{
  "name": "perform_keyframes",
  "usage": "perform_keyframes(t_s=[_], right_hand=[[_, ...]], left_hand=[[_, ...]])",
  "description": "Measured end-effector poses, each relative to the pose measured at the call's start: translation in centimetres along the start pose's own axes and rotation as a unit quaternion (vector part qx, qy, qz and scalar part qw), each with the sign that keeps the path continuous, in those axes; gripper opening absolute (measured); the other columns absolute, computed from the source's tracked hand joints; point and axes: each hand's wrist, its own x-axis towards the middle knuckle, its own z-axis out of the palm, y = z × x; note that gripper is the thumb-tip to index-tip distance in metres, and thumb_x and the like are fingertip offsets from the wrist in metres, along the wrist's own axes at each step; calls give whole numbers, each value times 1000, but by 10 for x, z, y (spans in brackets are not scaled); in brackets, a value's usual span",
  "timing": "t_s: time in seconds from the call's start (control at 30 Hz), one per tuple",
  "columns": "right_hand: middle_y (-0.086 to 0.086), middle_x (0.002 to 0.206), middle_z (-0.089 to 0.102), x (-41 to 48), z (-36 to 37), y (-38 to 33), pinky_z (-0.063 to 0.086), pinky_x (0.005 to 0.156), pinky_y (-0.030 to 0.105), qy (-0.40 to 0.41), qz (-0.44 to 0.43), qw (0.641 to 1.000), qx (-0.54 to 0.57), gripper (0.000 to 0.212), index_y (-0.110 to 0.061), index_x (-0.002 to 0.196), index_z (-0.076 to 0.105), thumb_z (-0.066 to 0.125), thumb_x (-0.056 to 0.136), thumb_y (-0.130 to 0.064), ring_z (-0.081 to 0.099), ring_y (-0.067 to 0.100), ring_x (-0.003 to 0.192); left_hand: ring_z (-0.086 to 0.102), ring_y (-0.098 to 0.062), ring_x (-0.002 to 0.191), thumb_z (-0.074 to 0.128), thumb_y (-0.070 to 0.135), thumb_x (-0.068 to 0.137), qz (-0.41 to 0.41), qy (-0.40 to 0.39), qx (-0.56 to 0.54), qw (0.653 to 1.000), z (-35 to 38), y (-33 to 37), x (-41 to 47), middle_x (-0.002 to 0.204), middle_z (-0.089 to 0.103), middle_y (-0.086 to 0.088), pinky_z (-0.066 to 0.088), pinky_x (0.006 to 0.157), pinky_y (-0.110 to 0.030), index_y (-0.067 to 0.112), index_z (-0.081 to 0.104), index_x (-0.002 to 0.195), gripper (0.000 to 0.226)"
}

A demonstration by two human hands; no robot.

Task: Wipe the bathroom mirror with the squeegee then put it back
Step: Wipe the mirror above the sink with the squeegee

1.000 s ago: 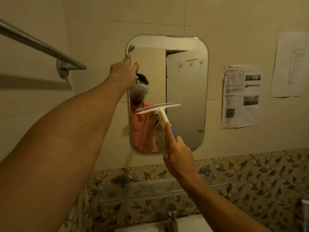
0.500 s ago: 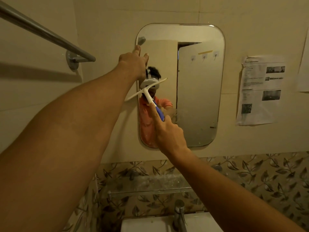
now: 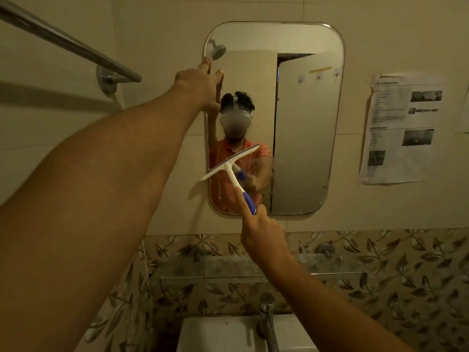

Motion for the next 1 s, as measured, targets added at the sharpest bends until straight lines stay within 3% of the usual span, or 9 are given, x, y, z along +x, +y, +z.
perform_keyframes(t_s=[0.13,0.3,0.47,0.6,0.67,0.8,1.0], right_hand=[[10,93,50,-15,8,13,48,49,27,-17,-13,1000,-12,90,-29,160,-4,58,98,-15,47,13,54],[11,100,53,-28,8,24,50,57,28,-38,-24,999,-23,91,-31,154,-19,54,101,-18,51,14,62],[11,90,54,-35,15,37,50,48,28,-44,-27,998,-47,95,-29,156,-9,63,96,-16,48,13,53],[12,89,56,-37,13,41,50,48,27,-51,-32,996,-59,98,-29,155,-11,65,95,-16,47,12,52],[12,87,56,-38,12,42,48,46,26,-55,-31,996,-65,101,-29,155,-10,68,93,-15,45,12,50],[9,76,53,-41,14,49,35,38,22,-49,-30,996,-74,103,-24,157,12,81,81,-13,35,8,43],[7,78,51,-30,-4,56,35,40,21,-29,-82,995,-52,92,-26,159,10,72,92,-20,36,8,45]], left_hand=[[42,-46,134,63,48,93,-4,-4,2,1000,0,2,-1,168,-6,-9,47,96,-52,28,5,161,91],[39,-47,136,64,47,92,-6,-8,1,1000,-2,3,-2,168,-5,-9,46,100,-55,27,7,161,91],[39,-48,136,63,47,93,-4,-9,0,1000,0,2,-1,168,-6,-10,46,100,-55,27,6,161,91],[39,-48,136,63,49,92,-4,-11,0,1000,-1,2,-2,167,-7,-10,46,100,-55,27,5,161,93],[40,-48,136,63,49,93,-1,-11,3,1000,-2,2,-3,167,-7,-10,47,100,-56,27,5,161,93],[43,-48,132,65,49,91,1,-6,2,1000,-1,4,-5,167,-7,-11,47,99,-55,26,4,161,95],[38,-46,136,71,54,84,-21,8,-8,1000,7,11,-7,167,-12,-11,46,99,-53,25,2,161,108]])
